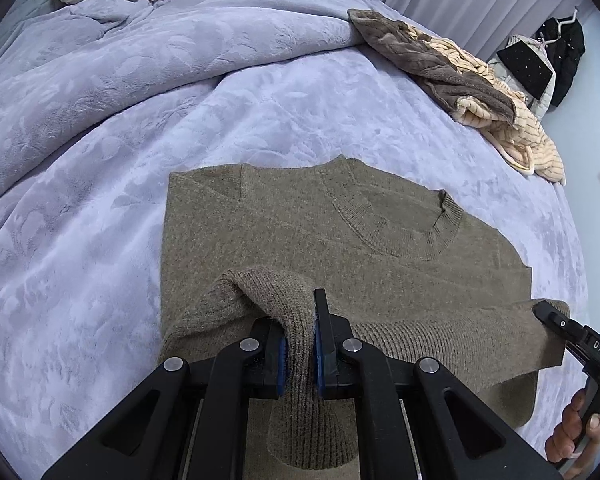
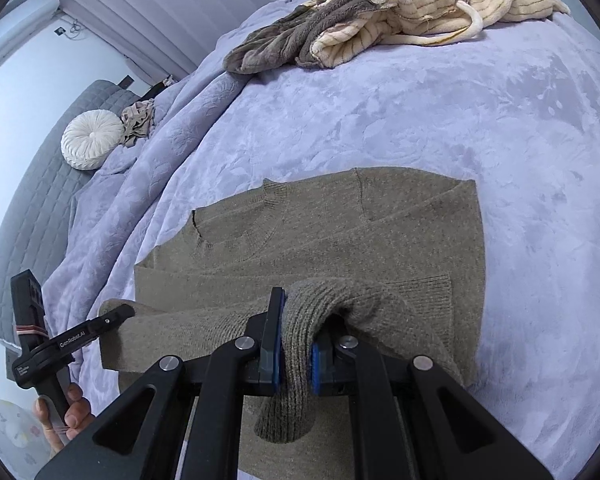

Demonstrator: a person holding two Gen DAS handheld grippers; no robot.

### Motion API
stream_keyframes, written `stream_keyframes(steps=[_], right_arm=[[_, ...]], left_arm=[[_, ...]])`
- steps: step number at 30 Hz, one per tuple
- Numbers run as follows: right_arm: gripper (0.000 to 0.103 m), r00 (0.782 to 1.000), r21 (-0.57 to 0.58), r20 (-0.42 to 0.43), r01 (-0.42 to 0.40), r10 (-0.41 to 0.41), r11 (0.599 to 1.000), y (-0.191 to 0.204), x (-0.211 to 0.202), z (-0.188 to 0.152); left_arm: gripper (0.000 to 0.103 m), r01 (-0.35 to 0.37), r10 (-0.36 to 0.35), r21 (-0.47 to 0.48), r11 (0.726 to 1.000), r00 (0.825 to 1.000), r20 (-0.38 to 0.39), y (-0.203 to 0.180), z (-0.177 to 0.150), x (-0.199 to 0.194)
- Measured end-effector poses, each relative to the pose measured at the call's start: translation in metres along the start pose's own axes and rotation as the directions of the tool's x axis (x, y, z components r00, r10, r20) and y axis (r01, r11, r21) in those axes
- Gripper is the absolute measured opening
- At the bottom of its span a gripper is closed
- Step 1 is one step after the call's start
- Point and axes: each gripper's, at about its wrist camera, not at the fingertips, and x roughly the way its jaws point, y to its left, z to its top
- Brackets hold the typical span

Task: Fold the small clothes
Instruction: 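Lift the hem with both grippers and fold it toward the collar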

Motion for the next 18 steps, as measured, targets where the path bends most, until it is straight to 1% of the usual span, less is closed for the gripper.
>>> stream_keyframes(steps=[6,12,18], right_arm=[[0.011,1.000,0.013,-0.018,0.017,-0.017,1.000,-0.008,0.019,0.011],[0.011,0.999,0.010,-0.034,0.034,-0.033,0.999,-0.014,0.036,0.014],[0.011,0.998,0.011,-0.044,0.039,-0.038,0.999,-0.021,0.044,0.015]], left_arm=[[0.011,-0.011,0.011,-0.008,1.000,1.000,-0.028,0.001,0.012,0.023],[0.011,-0.009,0.009,-0.013,1.000,0.999,-0.044,0.005,0.015,0.042],[0.011,-0.014,0.014,-0.001,1.000,0.999,-0.047,0.005,0.016,0.050]])
